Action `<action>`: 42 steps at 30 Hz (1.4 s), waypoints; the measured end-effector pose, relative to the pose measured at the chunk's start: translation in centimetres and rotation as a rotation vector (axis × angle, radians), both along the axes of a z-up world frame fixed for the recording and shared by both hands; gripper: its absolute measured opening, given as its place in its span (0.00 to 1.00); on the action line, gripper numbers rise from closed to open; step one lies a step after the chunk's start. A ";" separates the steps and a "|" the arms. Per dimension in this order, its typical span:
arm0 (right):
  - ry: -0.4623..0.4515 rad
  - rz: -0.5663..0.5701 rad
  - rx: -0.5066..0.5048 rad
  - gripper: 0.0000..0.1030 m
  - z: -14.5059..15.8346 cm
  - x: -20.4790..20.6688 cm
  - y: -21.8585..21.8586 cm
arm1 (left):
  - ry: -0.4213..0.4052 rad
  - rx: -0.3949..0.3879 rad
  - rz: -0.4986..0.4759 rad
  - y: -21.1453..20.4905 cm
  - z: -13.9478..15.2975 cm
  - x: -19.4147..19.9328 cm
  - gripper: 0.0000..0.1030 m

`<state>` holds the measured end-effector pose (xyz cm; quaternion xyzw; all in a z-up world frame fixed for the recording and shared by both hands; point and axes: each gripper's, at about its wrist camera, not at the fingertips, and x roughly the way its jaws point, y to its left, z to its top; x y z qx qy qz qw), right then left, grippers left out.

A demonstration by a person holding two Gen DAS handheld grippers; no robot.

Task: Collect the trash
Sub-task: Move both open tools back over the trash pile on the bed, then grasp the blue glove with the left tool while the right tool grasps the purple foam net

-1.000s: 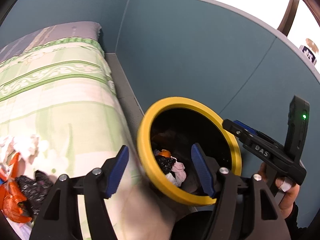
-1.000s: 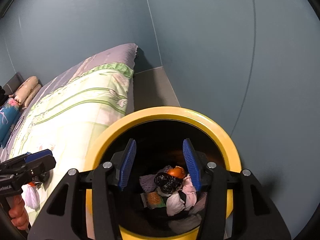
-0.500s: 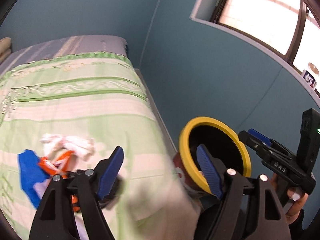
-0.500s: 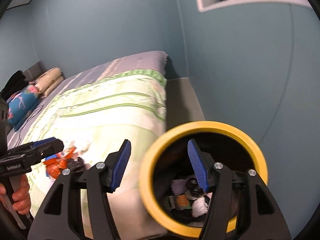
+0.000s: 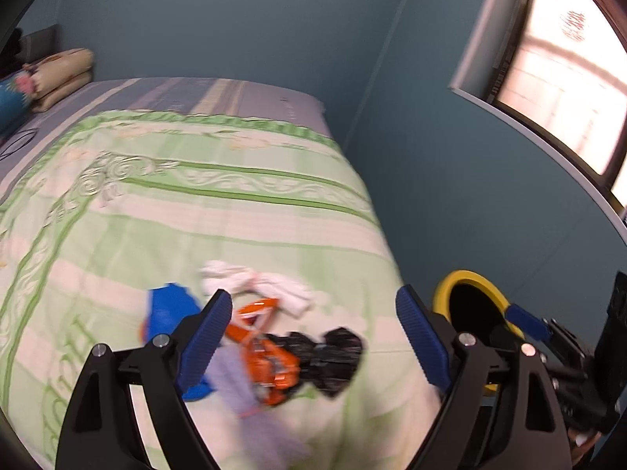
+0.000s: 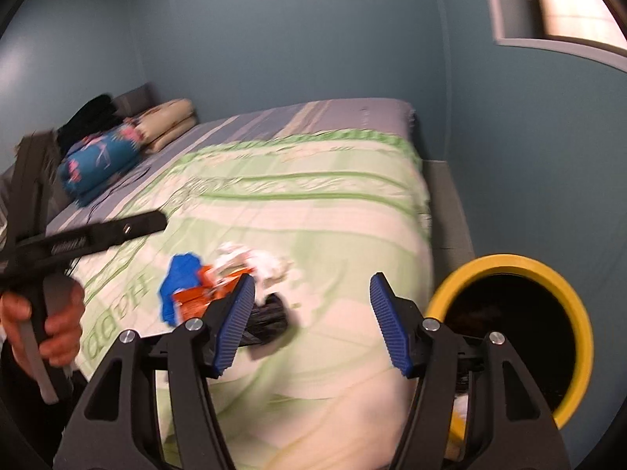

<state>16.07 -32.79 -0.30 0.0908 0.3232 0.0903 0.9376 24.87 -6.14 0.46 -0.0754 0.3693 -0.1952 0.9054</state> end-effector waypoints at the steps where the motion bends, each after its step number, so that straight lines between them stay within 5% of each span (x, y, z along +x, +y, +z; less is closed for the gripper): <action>1: 0.006 0.022 0.000 0.56 -0.2 0.3 1.0 | 0.003 0.005 0.014 0.7 -0.1 0.1 0.80; 18: 0.163 0.287 -0.020 0.56 -5.5 1.4 12.7 | 0.149 0.056 0.164 8.5 -7.6 3.7 0.80; 30: 0.238 0.353 -0.098 0.56 -9.3 1.7 17.3 | 0.272 0.050 0.177 9.9 -13.8 6.4 0.80; 42: 0.312 0.350 -0.131 0.51 -12.0 3.2 18.6 | 0.299 0.029 0.156 9.0 -15.8 8.2 0.79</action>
